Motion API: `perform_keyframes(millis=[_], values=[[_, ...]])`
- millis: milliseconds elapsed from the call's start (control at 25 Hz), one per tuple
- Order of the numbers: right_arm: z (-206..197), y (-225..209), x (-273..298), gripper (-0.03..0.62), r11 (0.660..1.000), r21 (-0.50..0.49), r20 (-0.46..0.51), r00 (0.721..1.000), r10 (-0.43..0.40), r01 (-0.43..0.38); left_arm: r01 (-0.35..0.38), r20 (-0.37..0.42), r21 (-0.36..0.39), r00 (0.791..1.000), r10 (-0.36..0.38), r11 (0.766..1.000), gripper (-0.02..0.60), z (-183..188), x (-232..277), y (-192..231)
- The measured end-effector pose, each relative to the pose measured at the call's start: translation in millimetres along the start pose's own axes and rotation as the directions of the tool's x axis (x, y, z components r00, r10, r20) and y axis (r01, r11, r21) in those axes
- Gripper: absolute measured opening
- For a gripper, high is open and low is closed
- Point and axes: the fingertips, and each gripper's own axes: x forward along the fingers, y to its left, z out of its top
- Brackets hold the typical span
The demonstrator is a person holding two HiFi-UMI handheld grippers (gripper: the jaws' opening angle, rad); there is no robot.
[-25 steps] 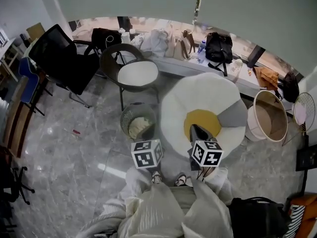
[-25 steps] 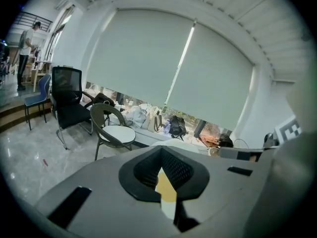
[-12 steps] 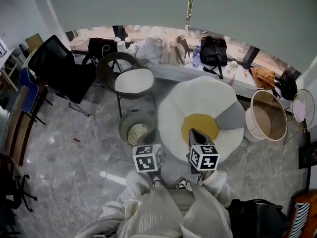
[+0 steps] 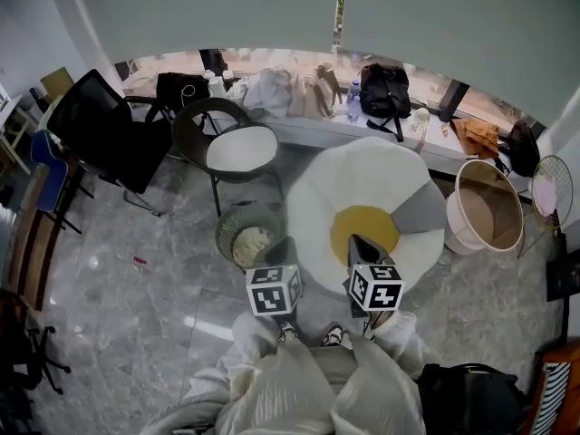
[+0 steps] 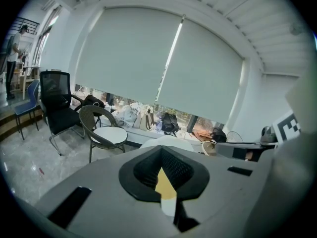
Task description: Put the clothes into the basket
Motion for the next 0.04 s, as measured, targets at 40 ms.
perform_keyframes(millis=[40], values=[[0.0,0.4,-0.7,0.023,1.0,0.0,0.001,1.0,-0.001,0.001,0.002,-0.001,0.001,1.0,-0.002,1.0,-0.004,-0.3,-0.7,-0.7]])
